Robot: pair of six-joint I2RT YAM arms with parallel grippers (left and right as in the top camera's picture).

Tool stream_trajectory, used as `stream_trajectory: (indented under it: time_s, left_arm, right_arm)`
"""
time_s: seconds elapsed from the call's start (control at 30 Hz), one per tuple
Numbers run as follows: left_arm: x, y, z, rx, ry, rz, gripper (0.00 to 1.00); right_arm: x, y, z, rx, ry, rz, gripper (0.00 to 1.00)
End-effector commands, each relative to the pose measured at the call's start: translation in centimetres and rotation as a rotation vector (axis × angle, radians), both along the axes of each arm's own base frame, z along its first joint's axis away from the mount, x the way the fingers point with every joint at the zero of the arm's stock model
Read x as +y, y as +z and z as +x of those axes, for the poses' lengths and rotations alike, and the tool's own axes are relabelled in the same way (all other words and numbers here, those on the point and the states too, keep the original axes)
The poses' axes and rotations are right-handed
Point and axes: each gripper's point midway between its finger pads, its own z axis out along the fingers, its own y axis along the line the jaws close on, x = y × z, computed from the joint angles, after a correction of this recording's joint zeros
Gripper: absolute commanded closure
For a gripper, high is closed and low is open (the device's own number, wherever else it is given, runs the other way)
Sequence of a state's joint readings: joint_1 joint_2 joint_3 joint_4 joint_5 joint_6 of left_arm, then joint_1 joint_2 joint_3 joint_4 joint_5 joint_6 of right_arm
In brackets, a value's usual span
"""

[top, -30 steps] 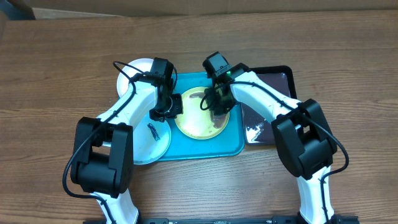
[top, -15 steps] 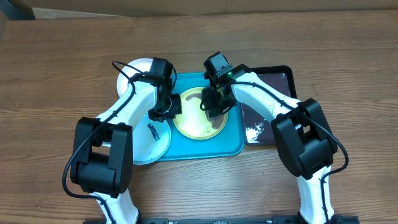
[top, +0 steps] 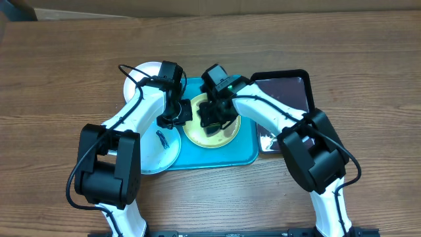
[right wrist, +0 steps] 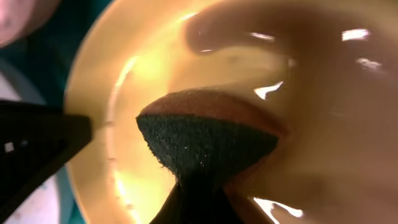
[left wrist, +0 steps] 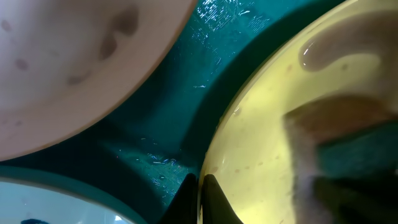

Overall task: Clean dirty plates on tray and stack at the side
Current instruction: 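Scrub the yellow plate's surface with the sponge in the right gripper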

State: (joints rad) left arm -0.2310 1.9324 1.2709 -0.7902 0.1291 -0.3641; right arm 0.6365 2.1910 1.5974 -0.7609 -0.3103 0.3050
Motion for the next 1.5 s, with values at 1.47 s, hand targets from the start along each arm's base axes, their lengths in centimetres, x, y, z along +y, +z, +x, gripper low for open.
stream_trajectory:
  time_s: [1.47]
  left_arm:
    - [0.2, -0.5, -0.3, 0.015, -0.014, 0.011, 0.96]
  right_arm:
    - [-0.6, 6.6, -1.3, 0.14, -0.02, 0.341, 0.96]
